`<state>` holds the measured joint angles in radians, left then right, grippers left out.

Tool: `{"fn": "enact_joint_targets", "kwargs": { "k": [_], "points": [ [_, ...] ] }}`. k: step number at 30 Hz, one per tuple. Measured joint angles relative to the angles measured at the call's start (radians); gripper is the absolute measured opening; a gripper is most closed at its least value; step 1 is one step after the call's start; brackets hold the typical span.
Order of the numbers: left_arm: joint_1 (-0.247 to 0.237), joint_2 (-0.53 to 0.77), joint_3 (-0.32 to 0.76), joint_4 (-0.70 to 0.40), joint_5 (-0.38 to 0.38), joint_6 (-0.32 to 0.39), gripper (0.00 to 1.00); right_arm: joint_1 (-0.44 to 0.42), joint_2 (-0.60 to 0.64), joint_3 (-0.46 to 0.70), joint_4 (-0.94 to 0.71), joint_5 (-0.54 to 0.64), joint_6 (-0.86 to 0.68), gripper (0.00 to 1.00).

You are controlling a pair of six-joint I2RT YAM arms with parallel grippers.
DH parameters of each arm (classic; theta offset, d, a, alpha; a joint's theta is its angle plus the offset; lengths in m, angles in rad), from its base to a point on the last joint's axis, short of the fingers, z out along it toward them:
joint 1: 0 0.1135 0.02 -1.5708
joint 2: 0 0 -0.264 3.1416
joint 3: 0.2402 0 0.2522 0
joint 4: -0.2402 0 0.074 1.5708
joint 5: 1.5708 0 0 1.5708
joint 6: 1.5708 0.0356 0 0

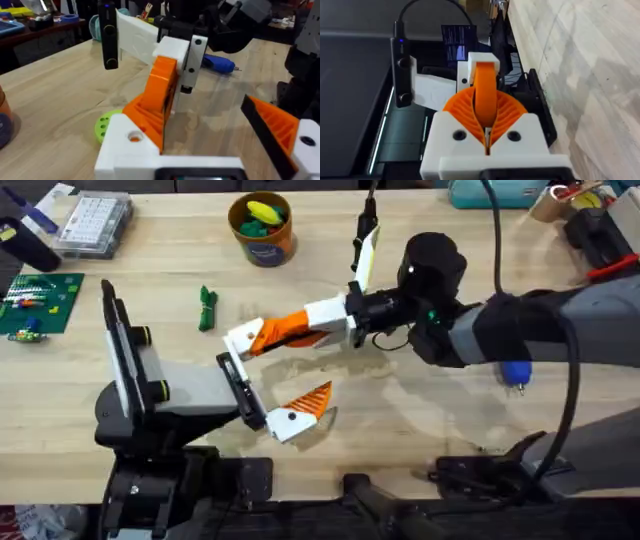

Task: Pick up the gripper from the table and insert it into the empty holder that is missing its gripper. Then pick up a screw, insert it into the mounting hole, and use the screwdriver to tighten it. Finally, clean up the table by picking up the vegetable and placing it into the bucket.

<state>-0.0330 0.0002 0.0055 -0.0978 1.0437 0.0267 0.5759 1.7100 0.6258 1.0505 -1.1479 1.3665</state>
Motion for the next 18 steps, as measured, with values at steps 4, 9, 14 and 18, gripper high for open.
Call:
{"fn": "enact_joint_targets", "kwargs": {
  "k": [4, 9, 14, 18],
  "points": [
    [0.0, 0.0, 0.0, 0.0, 0.001, -0.002, 0.987, 0.01, 0.0, 0.005, -0.016, 0.003, -0.018, 0.015],
    [0.0, 0.0, 0.0, 0.0, 0.003, -0.003, 0.987, 0.026, 0.0, 0.016, -0.027, 0.009, -0.031, 0.015],
    [0.001, 0.0, 0.0, 0.001, -0.01, -0.001, 0.987, 0.043, 0.031, 0.055, -0.033, 0.019, -0.037, 0.015],
    [0.003, 0.0, 0.0, 0.002, -0.015, -0.003, 0.987, 0.043, 0.045, 0.065, -0.03, 0.02, -0.04, 0.015]
  ]
}}
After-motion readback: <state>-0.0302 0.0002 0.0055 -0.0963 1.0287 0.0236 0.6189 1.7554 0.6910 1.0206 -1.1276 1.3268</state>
